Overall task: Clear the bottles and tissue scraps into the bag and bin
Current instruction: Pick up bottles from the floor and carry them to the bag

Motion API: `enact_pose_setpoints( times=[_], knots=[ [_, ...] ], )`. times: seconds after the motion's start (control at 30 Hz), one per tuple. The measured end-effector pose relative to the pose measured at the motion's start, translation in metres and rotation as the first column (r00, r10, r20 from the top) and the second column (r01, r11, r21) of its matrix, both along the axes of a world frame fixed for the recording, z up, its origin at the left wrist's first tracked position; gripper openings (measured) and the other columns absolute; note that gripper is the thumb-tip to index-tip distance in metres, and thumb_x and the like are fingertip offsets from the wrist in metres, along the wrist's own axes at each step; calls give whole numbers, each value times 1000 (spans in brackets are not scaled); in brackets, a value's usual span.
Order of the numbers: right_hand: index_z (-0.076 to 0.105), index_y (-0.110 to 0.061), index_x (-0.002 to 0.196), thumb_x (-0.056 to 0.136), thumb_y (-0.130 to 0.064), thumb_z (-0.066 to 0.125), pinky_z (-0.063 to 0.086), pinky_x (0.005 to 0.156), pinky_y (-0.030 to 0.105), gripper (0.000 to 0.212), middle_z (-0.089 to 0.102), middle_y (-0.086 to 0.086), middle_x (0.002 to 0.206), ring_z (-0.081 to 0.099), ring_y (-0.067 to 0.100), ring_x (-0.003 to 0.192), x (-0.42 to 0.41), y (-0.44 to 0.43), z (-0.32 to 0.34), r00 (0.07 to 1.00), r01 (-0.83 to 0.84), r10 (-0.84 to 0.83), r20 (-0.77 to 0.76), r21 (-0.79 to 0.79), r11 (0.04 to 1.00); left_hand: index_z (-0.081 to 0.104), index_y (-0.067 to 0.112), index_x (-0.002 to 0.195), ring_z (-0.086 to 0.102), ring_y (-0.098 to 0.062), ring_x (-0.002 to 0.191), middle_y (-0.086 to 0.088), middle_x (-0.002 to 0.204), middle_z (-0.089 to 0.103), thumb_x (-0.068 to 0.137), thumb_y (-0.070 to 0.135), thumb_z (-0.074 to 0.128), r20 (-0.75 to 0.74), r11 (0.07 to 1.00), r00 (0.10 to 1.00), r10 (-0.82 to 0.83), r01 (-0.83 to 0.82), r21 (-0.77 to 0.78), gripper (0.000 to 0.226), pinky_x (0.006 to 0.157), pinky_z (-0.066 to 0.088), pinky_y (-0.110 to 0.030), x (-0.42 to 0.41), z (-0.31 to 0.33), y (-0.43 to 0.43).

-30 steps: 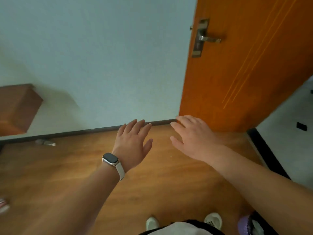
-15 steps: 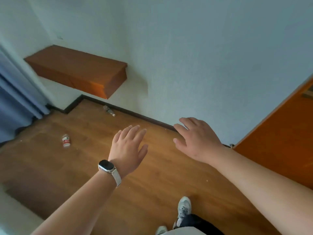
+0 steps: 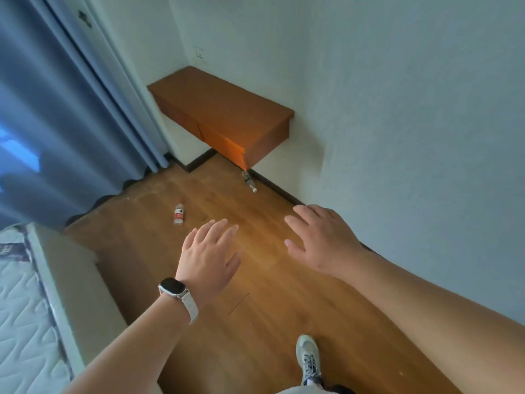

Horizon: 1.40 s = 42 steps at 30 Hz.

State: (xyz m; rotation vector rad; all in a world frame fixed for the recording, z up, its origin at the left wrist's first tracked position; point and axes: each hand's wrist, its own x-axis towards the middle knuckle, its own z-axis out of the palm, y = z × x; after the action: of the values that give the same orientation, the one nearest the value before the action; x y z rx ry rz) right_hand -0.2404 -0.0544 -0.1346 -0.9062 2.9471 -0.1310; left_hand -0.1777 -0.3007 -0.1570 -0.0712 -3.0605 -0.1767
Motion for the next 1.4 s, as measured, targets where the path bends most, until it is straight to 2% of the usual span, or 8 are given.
enact_pose_setpoints(
  times=[0.2, 0.33, 0.5, 0.6, 0.77, 0.97, 1.2, 1.4],
  knots=[
    [55, -18, 126, 92, -51, 29, 44, 98, 42, 54, 54, 6, 133, 51, 27, 120, -69, -17, 1, 995, -96, 96, -9, 3, 995, 50, 29, 133, 44, -24, 132, 2, 139, 52, 88, 49, 40, -49, 994, 993, 111, -111, 7, 50, 107, 35, -50, -30, -6, -9],
    [54, -18, 131, 92, -52, 28, 42, 100, 43, 57, 52, 7, 138, 48, 27, 125, -103, -44, -3, 986, -165, 165, 0, 6, 986, 52, 25, 134, 41, -24, 135, 0, 141, 51, 91, 43, 52, -72, 976, 973, 217, -217, 16, 46, 109, 33, -52, -44, 0, -31],
    [62, -15, 120, 89, -49, 35, 48, 91, 44, 53, 60, 8, 126, 55, 30, 113, -139, -90, -10, 972, -236, 237, 7, -18, 971, 51, 24, 134, 42, -26, 134, 0, 140, 52, 92, 41, 53, -84, 957, 953, 290, -291, 1, 45, 108, 34, -52, -62, 3, -72],
    [62, -16, 121, 89, -50, 33, 46, 94, 44, 55, 58, 8, 128, 54, 29, 116, -164, -120, -18, 966, -258, 258, 24, -17, 966, 51, 23, 135, 41, -26, 135, 0, 141, 51, 92, 41, 57, -66, 944, 942, 330, -331, 0, 47, 109, 33, -52, -79, -5, -101],
    [50, -21, 136, 95, -51, 32, 33, 107, 40, 54, 44, 3, 145, 39, 23, 132, -206, -175, -29, 969, -244, 243, 44, 27, 969, 51, 23, 135, 42, -27, 135, 0, 141, 51, 91, 41, 58, -32, 946, 946, 323, -323, 26, 48, 109, 34, -53, -119, -24, -159],
    [43, -24, 141, 97, -52, 30, 28, 111, 39, 54, 37, 1, 151, 32, 22, 138, -250, -247, -30, 977, -203, 194, 85, 101, 974, 56, 22, 130, 47, -27, 130, -2, 135, 56, 86, 36, 65, -40, 954, 955, 294, -290, 82, 47, 105, 38, -53, -179, -36, -243],
    [46, -23, 139, 96, -51, 35, 32, 108, 39, 53, 40, 0, 147, 34, 21, 135, -295, -334, -23, 986, -156, 146, 78, 136, 978, 55, 24, 131, 43, -26, 133, -1, 138, 54, 89, 39, 61, -36, 957, 962, 270, -264, 121, 45, 107, 35, -51, -235, -42, -338],
    [45, -23, 140, 96, -52, 33, 34, 107, 40, 53, 42, -1, 147, 35, 21, 136, -320, -383, -23, 990, -132, 123, 65, 143, 981, 54, 24, 131, 43, -26, 133, -2, 138, 53, 88, 37, 60, -29, 961, 968, 247, -241, 138, 45, 108, 35, -51, -267, -45, -382]
  ],
)
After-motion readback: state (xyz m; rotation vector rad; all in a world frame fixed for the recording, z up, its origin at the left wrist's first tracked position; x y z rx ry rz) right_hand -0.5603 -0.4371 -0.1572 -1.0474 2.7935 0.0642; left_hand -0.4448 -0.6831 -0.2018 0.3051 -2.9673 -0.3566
